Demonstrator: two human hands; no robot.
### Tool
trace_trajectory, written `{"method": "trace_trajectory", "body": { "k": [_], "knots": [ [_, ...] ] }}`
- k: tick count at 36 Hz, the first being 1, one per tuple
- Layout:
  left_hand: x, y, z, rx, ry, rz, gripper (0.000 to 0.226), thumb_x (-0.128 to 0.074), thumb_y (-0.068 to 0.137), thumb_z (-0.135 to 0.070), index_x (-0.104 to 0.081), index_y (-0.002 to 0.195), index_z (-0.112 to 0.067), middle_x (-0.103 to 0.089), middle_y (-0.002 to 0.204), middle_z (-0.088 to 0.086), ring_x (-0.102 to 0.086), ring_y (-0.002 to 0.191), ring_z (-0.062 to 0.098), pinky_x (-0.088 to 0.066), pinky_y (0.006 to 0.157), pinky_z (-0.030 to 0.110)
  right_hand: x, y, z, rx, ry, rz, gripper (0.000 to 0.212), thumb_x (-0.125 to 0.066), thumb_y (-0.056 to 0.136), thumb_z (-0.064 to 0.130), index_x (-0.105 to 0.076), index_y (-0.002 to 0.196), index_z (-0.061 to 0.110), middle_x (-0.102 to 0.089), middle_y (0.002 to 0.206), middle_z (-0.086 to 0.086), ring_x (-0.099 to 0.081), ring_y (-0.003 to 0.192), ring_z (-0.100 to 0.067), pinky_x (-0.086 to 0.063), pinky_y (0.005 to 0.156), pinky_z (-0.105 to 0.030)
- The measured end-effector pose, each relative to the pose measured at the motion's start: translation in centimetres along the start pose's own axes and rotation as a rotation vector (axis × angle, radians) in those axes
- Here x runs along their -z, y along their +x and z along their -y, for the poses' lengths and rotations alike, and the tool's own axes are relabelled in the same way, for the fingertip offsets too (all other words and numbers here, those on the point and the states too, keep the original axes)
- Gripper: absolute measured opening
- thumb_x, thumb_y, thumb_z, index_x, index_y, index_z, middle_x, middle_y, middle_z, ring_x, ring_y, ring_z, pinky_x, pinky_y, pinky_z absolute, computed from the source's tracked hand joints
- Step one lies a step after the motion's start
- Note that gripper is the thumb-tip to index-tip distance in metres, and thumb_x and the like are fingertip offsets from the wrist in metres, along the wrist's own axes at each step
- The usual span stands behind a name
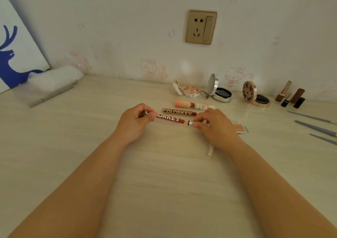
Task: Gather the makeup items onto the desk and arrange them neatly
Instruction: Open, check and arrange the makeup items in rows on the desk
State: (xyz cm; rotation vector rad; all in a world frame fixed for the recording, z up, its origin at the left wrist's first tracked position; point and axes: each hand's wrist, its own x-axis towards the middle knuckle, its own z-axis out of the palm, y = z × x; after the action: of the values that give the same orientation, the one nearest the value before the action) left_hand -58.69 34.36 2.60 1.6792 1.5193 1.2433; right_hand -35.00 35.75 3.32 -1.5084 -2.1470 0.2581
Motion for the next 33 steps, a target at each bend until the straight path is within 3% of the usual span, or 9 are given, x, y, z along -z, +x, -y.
{"method": "trace_trajectory", "body": {
  "k": [10,12,17,33],
  "knots": [
    [-1.8,1.4,-0.2,-0.001,0.044,0.008,0.005,-0.070,0.081,-0.023,-0.066,0.081,-0.026,-0.055,0.065,-0.010,-0.048,0.054,-0.003,-0.034,0.054,0.007,0.4,0.7,-0.8,-0.028,-0.118,0.077,0.019,-0.054,0.092,0.030,-0.064,0.102,0.018,-0.057,0.107,0.003,-0.051,0.103,-0.016,-0.039,0.084,-0.027],
    [-2.1,1.9,-0.1,-0.001,0.078,0.030,0.008,-0.072,0.079,-0.025,-0.066,0.080,-0.030,-0.057,0.068,-0.011,-0.049,0.059,-0.001,-0.035,0.057,0.008,0.6,0.7,-1.0,-0.040,-0.132,0.077,0.020,-0.054,0.093,0.030,-0.064,0.103,0.017,-0.056,0.108,0.003,-0.051,0.101,-0.015,-0.038,0.081,-0.026],
    [-2.6,2.4,0.3,0.012,0.285,0.100,0.015,-0.074,0.075,-0.038,-0.060,0.073,-0.044,-0.061,0.078,-0.019,-0.056,0.082,0.008,-0.044,0.077,0.029,0.8,0.6,-1.8,-0.075,-0.135,0.064,0.020,-0.055,0.091,0.031,-0.064,0.103,0.017,-0.056,0.110,0.003,-0.051,0.103,-0.014,-0.040,0.083,-0.027],
    [-2.9,2.5,0.5,-0.064,0.450,0.046,0.012,-0.069,0.077,-0.046,-0.067,0.084,-0.036,-0.059,0.089,-0.008,-0.054,0.090,0.012,-0.044,0.076,0.032,1.0,0.6,-2.3,-0.174,-0.094,0.033,0.017,-0.060,0.089,0.029,-0.064,0.102,0.019,-0.056,0.107,0.002,-0.051,0.104,-0.017,-0.042,0.086,-0.030]
  ]
}}
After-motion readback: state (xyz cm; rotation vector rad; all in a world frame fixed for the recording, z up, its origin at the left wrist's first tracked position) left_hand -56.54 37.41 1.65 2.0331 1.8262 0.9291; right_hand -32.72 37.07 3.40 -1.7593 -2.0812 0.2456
